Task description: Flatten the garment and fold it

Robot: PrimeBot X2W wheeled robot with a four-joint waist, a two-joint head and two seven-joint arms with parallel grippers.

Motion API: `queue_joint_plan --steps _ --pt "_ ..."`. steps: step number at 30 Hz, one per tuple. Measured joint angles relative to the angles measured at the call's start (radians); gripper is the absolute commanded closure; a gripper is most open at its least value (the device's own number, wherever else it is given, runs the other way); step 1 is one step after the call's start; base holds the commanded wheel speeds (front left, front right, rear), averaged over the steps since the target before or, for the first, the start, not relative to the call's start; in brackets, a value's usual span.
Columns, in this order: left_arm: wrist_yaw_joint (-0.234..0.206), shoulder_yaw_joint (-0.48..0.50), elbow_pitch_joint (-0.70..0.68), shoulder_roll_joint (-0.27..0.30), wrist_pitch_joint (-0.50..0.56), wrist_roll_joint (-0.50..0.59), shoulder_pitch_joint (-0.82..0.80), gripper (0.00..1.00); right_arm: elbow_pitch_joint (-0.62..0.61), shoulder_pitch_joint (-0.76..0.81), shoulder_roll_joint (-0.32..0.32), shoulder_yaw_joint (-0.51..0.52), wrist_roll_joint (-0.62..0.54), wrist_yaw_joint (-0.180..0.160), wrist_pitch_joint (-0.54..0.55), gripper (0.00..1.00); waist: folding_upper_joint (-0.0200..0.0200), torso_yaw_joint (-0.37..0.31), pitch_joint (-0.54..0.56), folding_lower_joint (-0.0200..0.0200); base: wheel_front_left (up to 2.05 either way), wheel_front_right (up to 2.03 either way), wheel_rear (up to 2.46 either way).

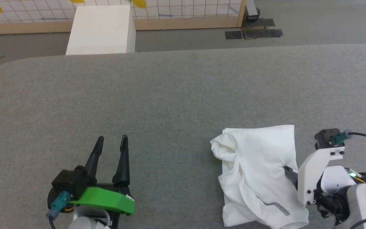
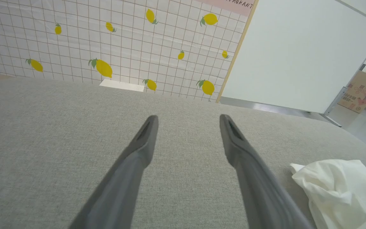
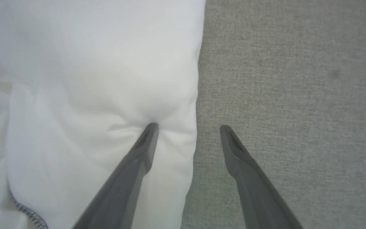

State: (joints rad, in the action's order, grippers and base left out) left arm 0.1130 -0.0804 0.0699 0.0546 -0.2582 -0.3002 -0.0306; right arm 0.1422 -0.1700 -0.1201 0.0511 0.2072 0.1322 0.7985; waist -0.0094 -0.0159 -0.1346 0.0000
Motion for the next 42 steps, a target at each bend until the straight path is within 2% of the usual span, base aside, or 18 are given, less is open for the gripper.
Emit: queue_joint_plan --steps 13,14,15,16,20,24,28,32,36,42 --pt "-0.006 -0.024 0.003 0.0 0.0 -0.001 -0.038 0.0 0.126 -0.063 -0.02 -0.08 -0.013 0.0 -0.044 0.0 0.0 0.043 -0.063 0.0 0.0 0.0 0.0" --pt "-0.006 -0.025 0.003 0.0 0.0 -0.001 -0.038 0.0 0.133 -0.068 -0.025 -0.082 -0.008 0.0 -0.043 0.55 0.0 0.046 -0.064 0.0 0.0 0.0 0.0" --pt "-0.008 -0.025 0.004 0.0 0.0 -0.001 -0.039 0.0 0.14 -0.073 -0.028 -0.088 -0.006 0.0 -0.042 0.89 0.0 0.048 -0.064 -0.0001 0.0 0.0 0.0" --pt "-0.008 -0.025 0.005 0.0 0.0 -0.001 -0.039 0.0 0.146 -0.075 -0.032 -0.095 0.003 0.0 -0.042 1.0 0.0 0.049 -0.063 0.0 0.0 0.0 0.0" --pt "-0.009 -0.025 0.012 0.0 0.0 -0.001 -0.039 0.0 0.153 -0.079 -0.042 -0.121 0.038 0.0 -0.042 1.0 0.0 0.05 -0.051 0.0 0.0 0.0 0.0" --pt "-0.01 -0.025 0.014 -0.001 0.0 -0.002 -0.038 0.0 0.137 -0.081 -0.086 -0.171 0.066 0.0 -0.043 1.0 0.0 0.046 -0.032 0.0 0.0 0.0 0.0" --pt "-0.013 -0.026 0.005 -0.001 0.0 -0.002 -0.037 0.0 0.09 -0.081 -0.184 -0.249 0.109 0.001 -0.019 1.0 0.0 0.024 -0.025 0.0 0.0 0.0 0.0" --pt "-0.019 -0.027 -0.026 -0.001 0.0 -0.002 -0.04 0.0 0.049 -0.089 -0.329 -0.286 0.139 0.001 0.015 1.0 0.0 -0.004 -0.039 0.0 0.0 0.0 0.0" --pt "-0.021 -0.026 -0.055 -0.001 0.0 0.009 -0.074 0.0 0.048 -0.144 -0.457 -0.283 0.158 0.001 0.011 1.0 0.0 -0.031 -0.083 0.0 0.0 0.0 0.0" --pt "-0.036 -0.03 -0.1 0.014 0.002 0.04 -0.131 0.0 0.151 -0.244 -0.56 -0.229 0.159 0.001 -0.04 1.0 0.0 -0.085 -0.182 0.0 0.0 0.0 0.0"
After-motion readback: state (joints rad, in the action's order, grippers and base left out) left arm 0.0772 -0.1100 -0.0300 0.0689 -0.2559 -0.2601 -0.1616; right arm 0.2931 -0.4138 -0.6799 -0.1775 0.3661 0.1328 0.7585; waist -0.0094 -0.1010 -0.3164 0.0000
